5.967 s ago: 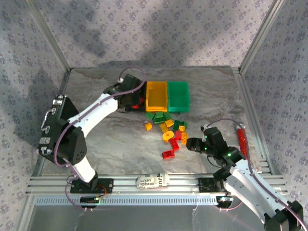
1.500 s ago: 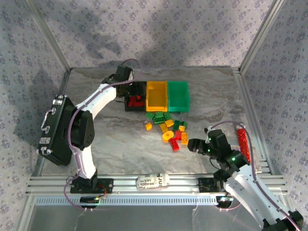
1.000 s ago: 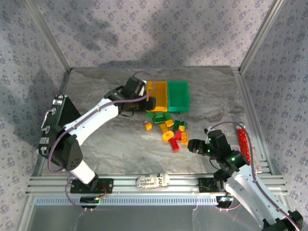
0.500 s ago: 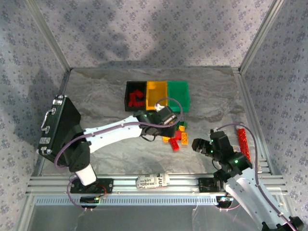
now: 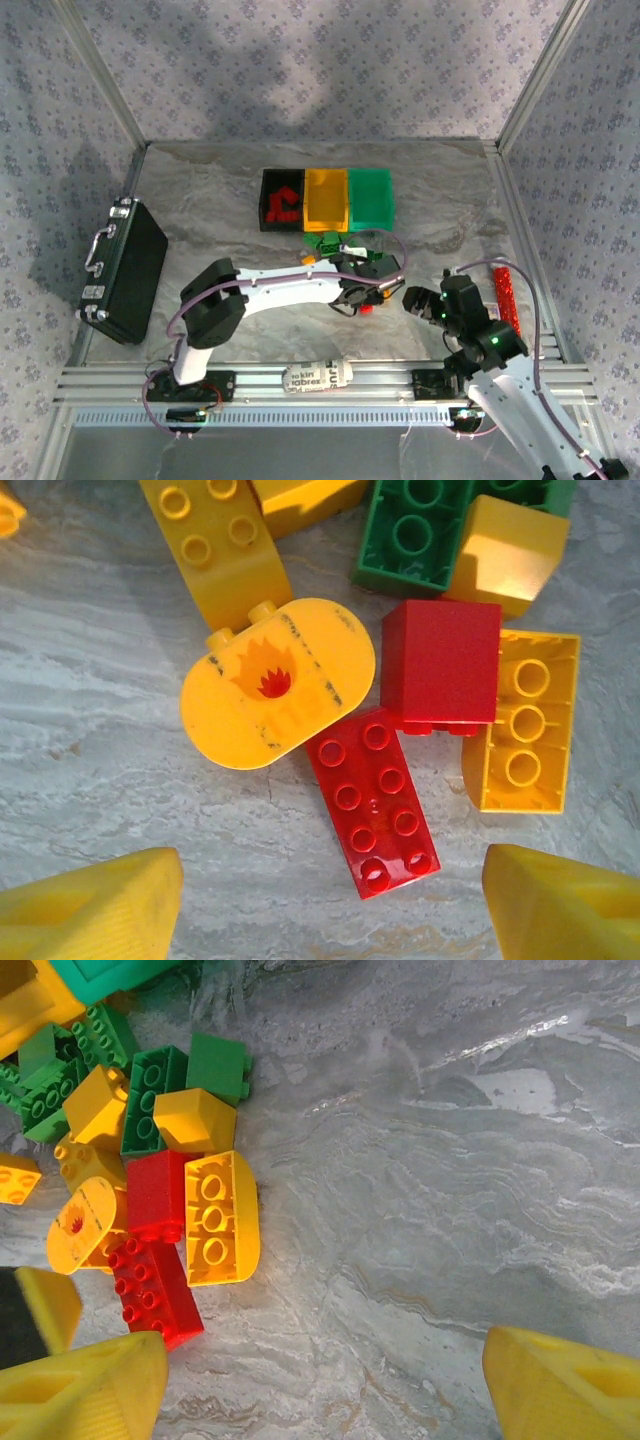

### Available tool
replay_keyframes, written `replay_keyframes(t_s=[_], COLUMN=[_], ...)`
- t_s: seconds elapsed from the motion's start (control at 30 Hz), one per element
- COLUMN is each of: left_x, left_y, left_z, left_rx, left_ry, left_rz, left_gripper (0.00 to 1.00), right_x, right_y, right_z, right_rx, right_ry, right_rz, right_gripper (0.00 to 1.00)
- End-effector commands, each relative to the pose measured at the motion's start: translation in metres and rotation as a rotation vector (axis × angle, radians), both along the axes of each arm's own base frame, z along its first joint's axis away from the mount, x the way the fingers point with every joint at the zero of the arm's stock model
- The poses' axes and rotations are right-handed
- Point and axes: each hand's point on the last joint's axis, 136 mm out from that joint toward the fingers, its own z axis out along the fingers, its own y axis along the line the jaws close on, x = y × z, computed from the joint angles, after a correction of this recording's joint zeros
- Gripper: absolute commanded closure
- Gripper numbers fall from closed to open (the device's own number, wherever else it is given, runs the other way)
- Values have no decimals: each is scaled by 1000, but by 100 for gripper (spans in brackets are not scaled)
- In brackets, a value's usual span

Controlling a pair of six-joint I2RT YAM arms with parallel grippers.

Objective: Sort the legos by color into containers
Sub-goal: Pick up the lego from the middle-left of the table.

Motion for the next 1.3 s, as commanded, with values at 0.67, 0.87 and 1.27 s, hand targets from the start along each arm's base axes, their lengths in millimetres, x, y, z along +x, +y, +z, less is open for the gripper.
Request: replay_keyframes(t_s=[0.67, 0.87, 1.27], left_x=[-2, -2, 1], left_y=[-18, -13, 2], left_z=[-52, -60, -29], left_rx=[62, 86, 131], left_ry=[78, 91, 5], left_rz=[88, 93, 43], left_gripper=[38, 48, 73], right_x=[-2, -2, -2], right_y=[-8, -8, -8], right_z=[-1, -2, -1], right_rx=[12, 13, 17], right_ry=[-11, -16, -26], right_rz=[-51, -52, -54], right_gripper=[16, 16, 16])
